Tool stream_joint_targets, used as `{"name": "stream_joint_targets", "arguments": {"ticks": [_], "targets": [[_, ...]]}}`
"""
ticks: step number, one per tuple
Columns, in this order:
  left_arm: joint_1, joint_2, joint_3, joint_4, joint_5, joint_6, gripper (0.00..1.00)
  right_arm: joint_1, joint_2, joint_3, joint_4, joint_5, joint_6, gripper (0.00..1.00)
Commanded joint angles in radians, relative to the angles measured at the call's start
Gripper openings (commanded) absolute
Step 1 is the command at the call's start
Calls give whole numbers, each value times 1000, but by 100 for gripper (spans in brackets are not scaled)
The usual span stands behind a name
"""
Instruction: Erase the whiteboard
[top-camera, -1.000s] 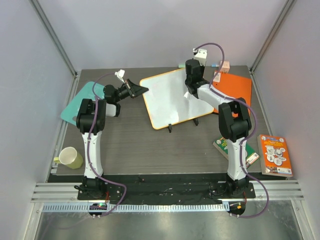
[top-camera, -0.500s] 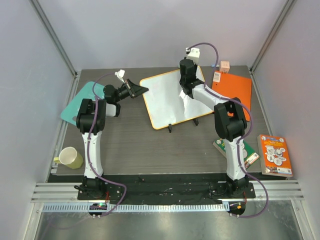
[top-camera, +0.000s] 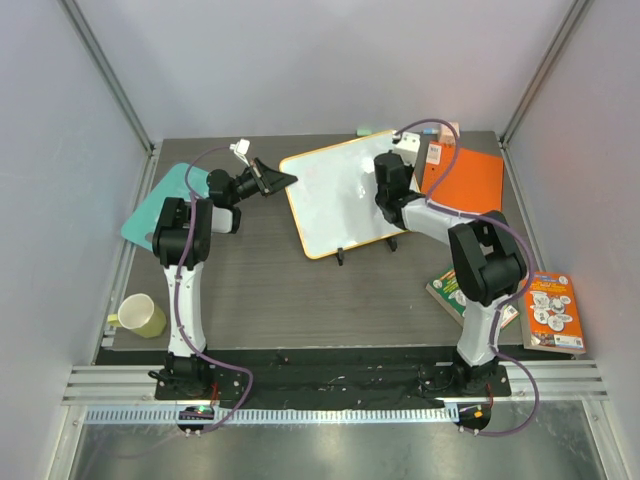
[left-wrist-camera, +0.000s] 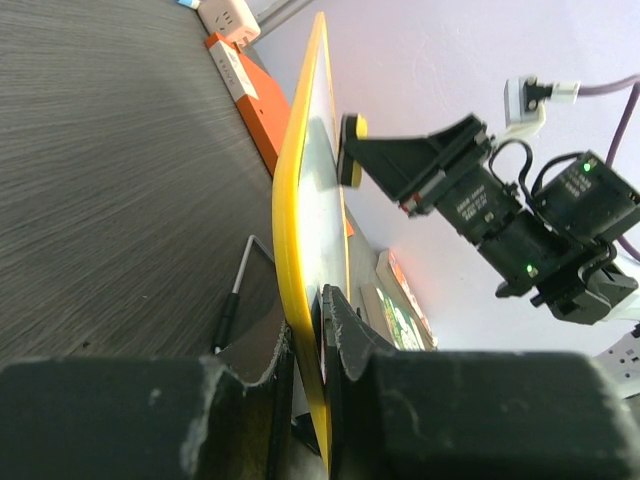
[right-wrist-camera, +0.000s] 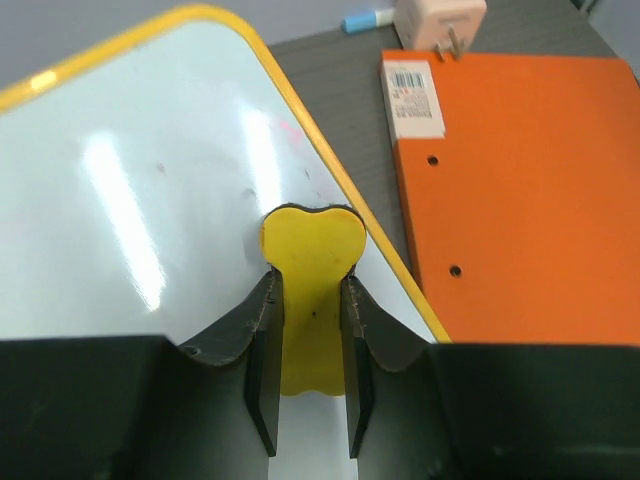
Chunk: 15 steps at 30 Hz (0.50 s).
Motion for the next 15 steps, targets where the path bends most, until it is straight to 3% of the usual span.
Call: {"name": "stream_joint_targets", "arguments": {"ticks": [1,7,15], "targets": [[-21,-12,8,265,71,76,0,-4,-131,-129,-75,3,113,1],[-21,-18,-1,264,70,79,3,13,-252,-316,-124,-46,237,1],[-21,-23,-3,265,70,79,3,113,-261,-417,-198,-43,318,1]]}}
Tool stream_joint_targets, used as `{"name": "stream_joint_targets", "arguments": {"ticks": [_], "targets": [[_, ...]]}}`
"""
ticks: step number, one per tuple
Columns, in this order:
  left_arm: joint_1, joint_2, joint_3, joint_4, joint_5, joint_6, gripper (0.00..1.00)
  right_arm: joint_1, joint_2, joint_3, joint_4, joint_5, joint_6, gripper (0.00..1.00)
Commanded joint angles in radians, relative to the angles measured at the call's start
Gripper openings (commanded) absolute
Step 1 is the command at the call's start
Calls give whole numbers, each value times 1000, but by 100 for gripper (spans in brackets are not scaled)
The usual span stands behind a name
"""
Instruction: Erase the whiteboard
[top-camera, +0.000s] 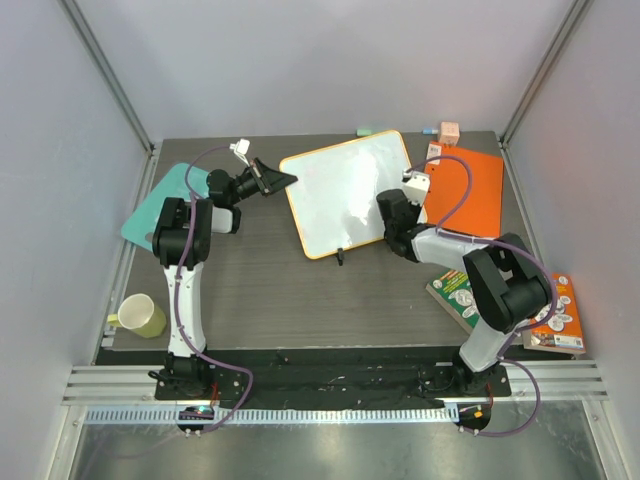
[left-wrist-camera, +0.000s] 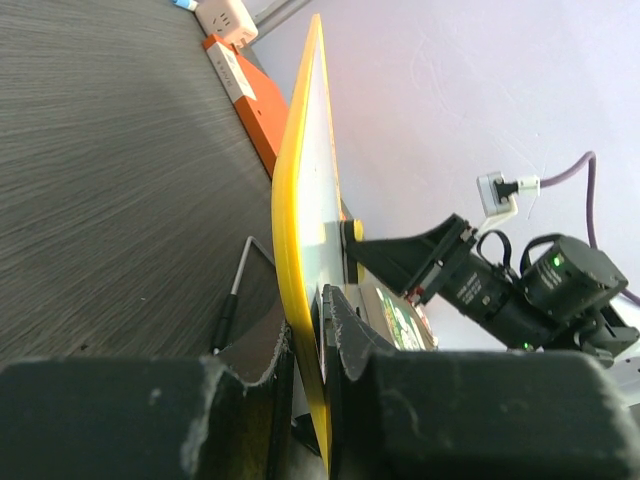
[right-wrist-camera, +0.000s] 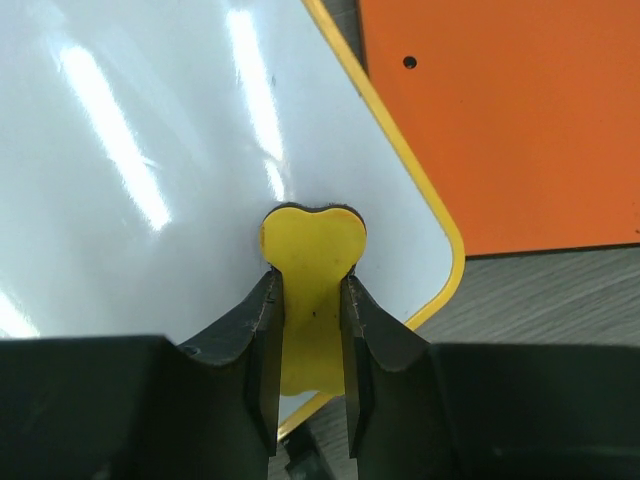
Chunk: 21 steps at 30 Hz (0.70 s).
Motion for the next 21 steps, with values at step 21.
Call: {"name": "stream_joint_targets", "arguments": {"ticks": [21], "targets": [[-20,-26,-3,257,74,80,3,320,-218,-158,-171,-157,148,1]]}}
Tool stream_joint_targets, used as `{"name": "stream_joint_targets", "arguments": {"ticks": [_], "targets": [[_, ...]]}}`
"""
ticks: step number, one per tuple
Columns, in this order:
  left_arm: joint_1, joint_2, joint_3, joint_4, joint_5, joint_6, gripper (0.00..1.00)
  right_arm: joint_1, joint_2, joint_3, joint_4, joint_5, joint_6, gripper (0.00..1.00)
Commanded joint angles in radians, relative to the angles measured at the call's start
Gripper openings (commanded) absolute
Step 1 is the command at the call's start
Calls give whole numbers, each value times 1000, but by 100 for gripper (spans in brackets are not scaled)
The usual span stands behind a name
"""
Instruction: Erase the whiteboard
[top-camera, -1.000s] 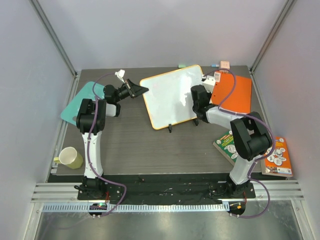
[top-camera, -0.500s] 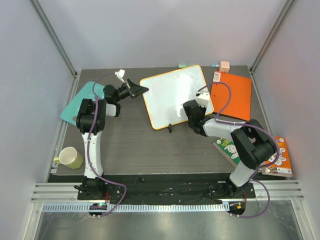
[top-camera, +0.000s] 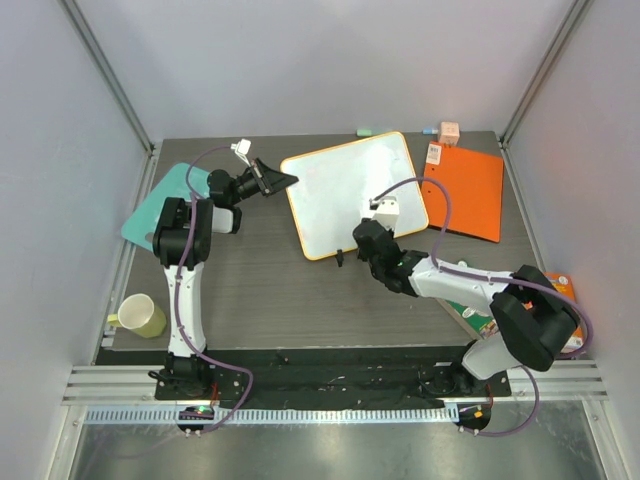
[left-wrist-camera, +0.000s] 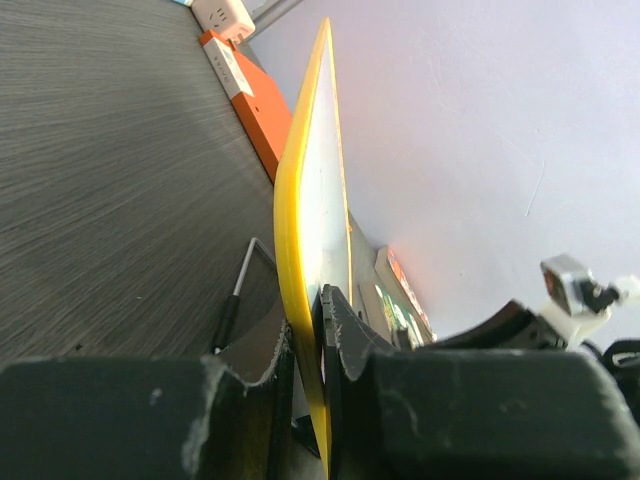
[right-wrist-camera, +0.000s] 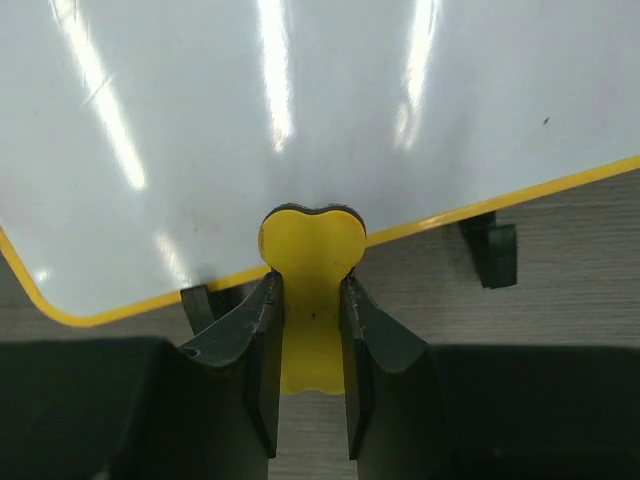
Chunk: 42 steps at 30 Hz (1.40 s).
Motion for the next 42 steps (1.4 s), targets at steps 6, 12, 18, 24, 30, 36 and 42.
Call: {"name": "stream_joint_targets", "arguments": {"ticks": [6,12,18,24,30,36,42], "targets": [[-18,-27,-1,256,70,81,4,67,9,-89,-30,-65,106,63],[-16,-32,-7,256,70,84,5,67,-62,-100,-31,-4,92,83],[-16,-28,-4,256,70,84,6,70,-77,-80,-27,-13,42,97],[-16,-28,-3,256,71,84,6,114,35,-34,-7,-126,-14,97],[-17,-27,-1,256,71,84,6,136,69,-29,53,-85,28,86],[-18,-27,-1,256,73,83,6,136,55,-25,163,-93,0,66],[-16,-25,2,255,73,81,6,134,159,62,171,-90,-3,42]]}}
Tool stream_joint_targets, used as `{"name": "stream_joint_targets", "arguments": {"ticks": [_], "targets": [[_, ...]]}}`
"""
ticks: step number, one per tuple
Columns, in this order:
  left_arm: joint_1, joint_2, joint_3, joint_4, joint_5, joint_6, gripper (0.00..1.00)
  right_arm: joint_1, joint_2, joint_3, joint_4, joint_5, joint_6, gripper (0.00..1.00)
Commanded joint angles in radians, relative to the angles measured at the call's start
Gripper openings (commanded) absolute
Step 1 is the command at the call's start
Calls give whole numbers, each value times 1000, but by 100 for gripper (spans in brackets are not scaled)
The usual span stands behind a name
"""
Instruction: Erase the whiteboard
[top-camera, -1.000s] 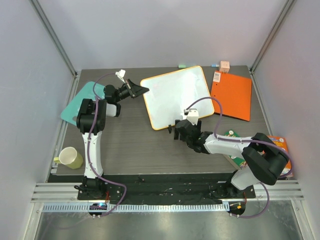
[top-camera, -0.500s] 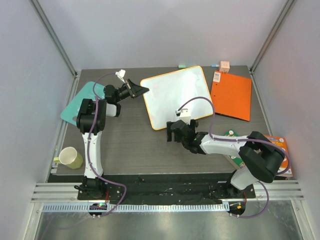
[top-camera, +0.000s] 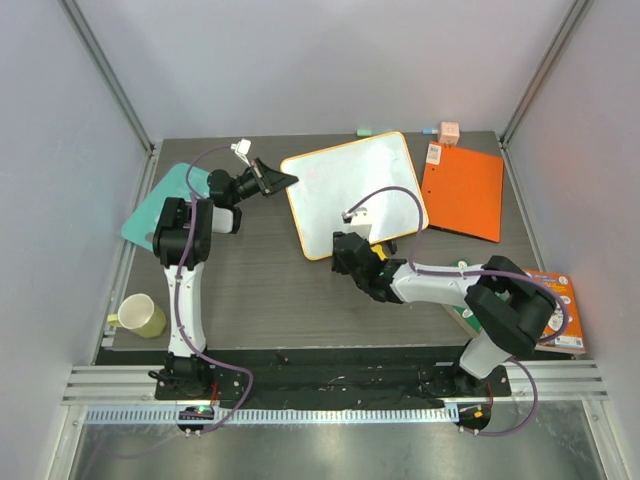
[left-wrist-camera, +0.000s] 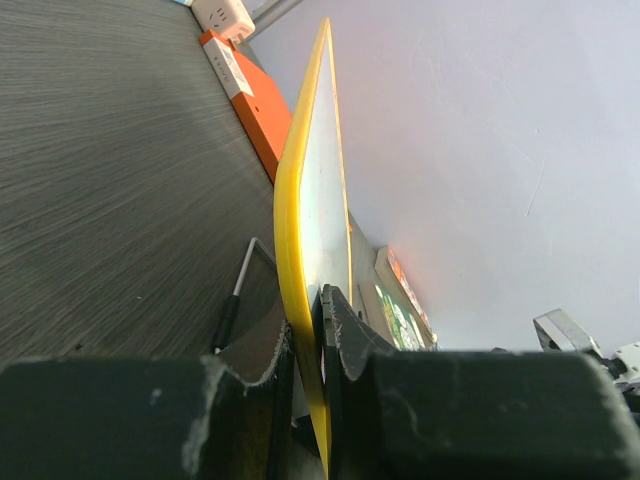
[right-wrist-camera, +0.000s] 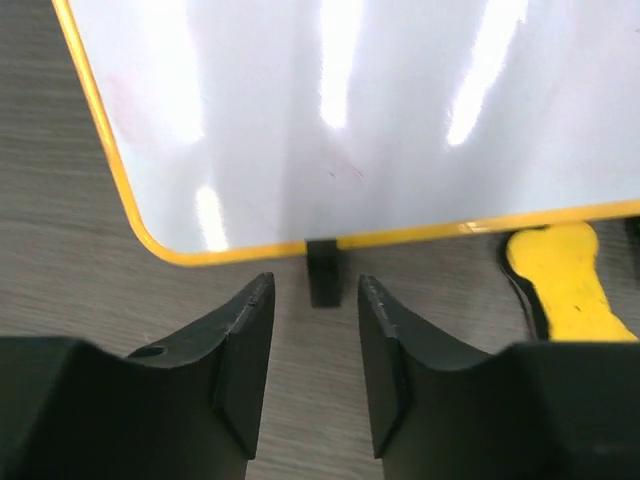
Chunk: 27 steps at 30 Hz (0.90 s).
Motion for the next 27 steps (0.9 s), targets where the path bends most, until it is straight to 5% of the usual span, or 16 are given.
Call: {"name": "stream_joint_targets", "arguments": {"ticks": [1,7,14,27], "targets": [[-16,-27,1,256,74,81,6,-1,78,103,71,16,-7,31],[-16,-27,1,255,74,81,6,0,129,132,62,58,12,1],[-17,-28,-1,256,76,83,7,0,119,106,38,121,28,1],[-17,-56,-33,256,70,113,32,0,152,44,54,108,66,1]]}}
